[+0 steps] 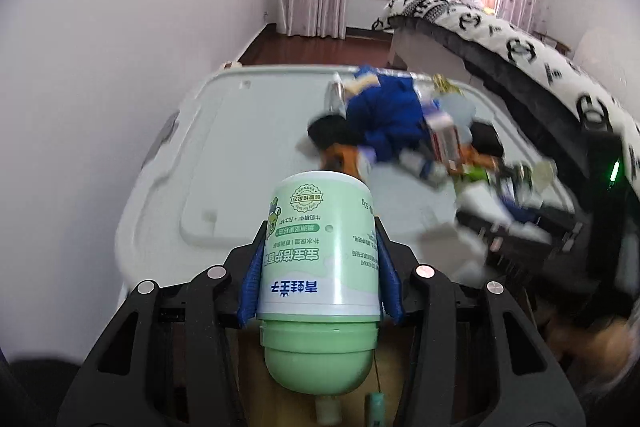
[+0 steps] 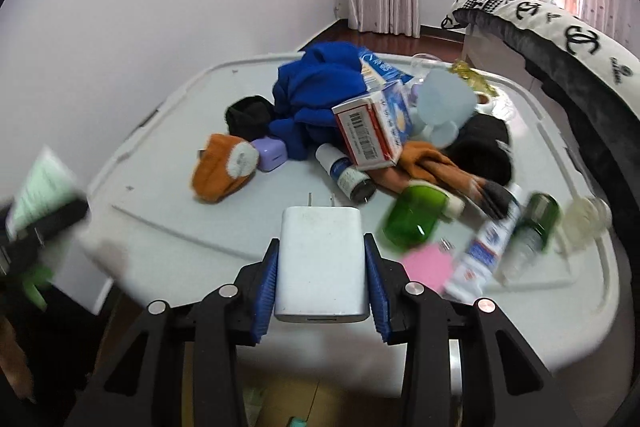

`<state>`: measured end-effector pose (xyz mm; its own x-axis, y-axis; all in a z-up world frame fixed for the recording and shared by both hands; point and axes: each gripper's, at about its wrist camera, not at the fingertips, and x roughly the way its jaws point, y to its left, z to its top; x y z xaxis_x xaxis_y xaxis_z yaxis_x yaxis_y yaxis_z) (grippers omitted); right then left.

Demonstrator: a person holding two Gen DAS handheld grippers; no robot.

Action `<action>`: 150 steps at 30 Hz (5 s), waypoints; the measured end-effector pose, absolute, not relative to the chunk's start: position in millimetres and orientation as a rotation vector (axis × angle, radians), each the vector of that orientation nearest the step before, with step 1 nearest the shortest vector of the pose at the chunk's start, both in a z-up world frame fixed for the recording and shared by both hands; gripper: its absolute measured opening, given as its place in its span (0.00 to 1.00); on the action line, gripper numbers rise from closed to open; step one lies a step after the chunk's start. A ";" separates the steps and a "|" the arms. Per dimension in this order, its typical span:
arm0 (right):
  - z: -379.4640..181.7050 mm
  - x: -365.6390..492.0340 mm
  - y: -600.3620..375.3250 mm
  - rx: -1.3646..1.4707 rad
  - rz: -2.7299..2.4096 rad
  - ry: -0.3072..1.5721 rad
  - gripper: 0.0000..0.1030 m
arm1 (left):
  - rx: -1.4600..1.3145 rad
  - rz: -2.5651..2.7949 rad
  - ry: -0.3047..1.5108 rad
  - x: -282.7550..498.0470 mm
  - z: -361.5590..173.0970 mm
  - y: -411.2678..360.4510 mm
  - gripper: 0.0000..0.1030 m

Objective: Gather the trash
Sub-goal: 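Drop the white charger and green bottle into the cardboard box, then grasp the pink keychain with the right tool while the left tool grasps the orange sock, then drop the pink keychain and orange sock into the cardboard box, then grasp the green spray bottle with the right tool while the left tool grasps the green cup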

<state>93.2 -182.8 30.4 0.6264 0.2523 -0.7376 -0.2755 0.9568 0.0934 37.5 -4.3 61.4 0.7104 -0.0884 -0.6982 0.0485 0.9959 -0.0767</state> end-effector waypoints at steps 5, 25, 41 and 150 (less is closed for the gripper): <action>33.3 31.8 -201.7 0.016 0.291 0.855 0.38 | -0.070 -0.118 0.875 -17.9 21.6 -19.8 0.45; 0.9 16.3 -232.8 0.212 0.187 0.985 0.63 | -0.014 -0.149 1.231 -4.7 -53.0 -27.3 0.78; -0.8 134.5 -230.7 0.181 0.149 0.938 0.58 | -0.058 -0.185 1.190 -8.5 -49.5 -23.8 0.78; 4.6 171.5 -342.9 0.390 -0.127 0.988 0.45 | -0.063 -0.202 1.228 -3.4 -48.6 -19.5 0.81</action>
